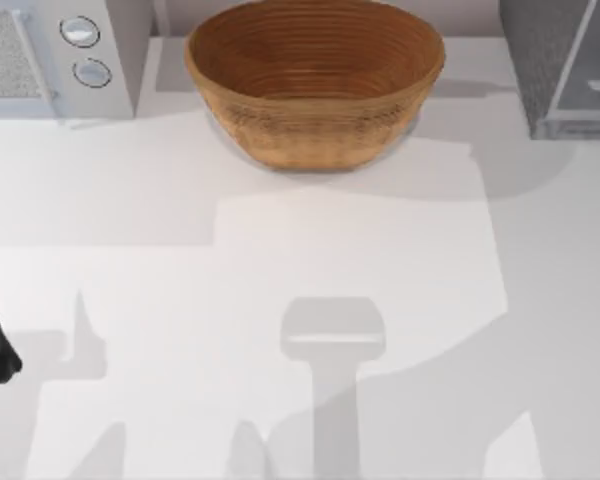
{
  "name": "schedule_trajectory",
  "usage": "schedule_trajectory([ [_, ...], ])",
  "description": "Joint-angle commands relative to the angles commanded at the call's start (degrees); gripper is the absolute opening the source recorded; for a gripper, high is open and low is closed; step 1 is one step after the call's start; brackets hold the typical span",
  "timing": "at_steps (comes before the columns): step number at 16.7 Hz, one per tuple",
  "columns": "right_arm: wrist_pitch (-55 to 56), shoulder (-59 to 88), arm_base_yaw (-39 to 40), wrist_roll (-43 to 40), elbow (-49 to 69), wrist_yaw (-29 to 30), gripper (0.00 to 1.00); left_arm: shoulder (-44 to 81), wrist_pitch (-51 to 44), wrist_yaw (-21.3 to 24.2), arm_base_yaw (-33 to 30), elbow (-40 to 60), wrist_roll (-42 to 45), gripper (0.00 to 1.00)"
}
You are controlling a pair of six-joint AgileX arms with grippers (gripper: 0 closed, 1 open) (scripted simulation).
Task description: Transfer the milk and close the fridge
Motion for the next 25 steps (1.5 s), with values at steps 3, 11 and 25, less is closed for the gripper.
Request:
schedule_trajectory([
  [3, 0.0, 0.0, 0.0, 0.0, 0.0, 0.0, 1.0, 0.0, 0.0, 0.0, 0.0, 0.0, 0.0, 1.0],
  [11, -5.6, -8.8, 0.2, 1.3, -4.9, 1.1, 1.0, 0.0, 0.0, 0.0, 0.0, 0.0, 0.0, 1.0],
  [25, -43.2, -91.8, 4.5, 1.8, -45.7, 9.2, 1.0, 0.0, 0.0, 0.0, 0.0, 0.0, 0.0, 1.0],
])
